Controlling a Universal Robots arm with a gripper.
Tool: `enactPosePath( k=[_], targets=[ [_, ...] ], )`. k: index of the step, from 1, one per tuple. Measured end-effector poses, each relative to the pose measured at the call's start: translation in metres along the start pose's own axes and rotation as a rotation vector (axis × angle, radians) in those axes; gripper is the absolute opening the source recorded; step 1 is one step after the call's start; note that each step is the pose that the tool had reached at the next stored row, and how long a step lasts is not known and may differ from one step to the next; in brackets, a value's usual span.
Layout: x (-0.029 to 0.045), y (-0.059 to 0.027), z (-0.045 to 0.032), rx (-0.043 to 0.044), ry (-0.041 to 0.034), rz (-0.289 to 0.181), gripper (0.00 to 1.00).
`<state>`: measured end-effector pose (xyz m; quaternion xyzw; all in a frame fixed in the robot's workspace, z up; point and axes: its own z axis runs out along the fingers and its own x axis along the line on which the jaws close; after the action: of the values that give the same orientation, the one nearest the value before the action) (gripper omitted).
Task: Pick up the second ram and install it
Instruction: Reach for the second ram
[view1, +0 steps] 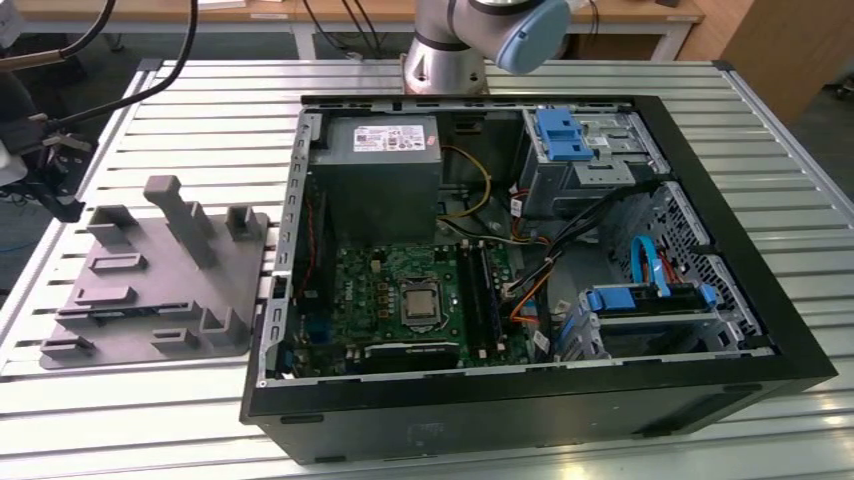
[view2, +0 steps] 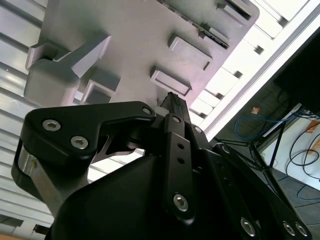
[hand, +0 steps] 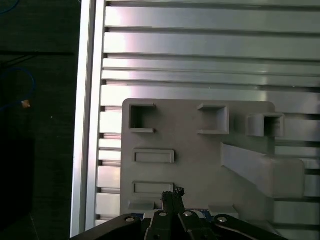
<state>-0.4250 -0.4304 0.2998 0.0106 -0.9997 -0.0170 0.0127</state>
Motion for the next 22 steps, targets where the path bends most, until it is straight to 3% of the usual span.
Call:
enactPosePath(
  k=[22],
  targets=[
    [-0.0002,-0.0051,0.0106,0.0,0.0,0.0,0.1]
  ],
)
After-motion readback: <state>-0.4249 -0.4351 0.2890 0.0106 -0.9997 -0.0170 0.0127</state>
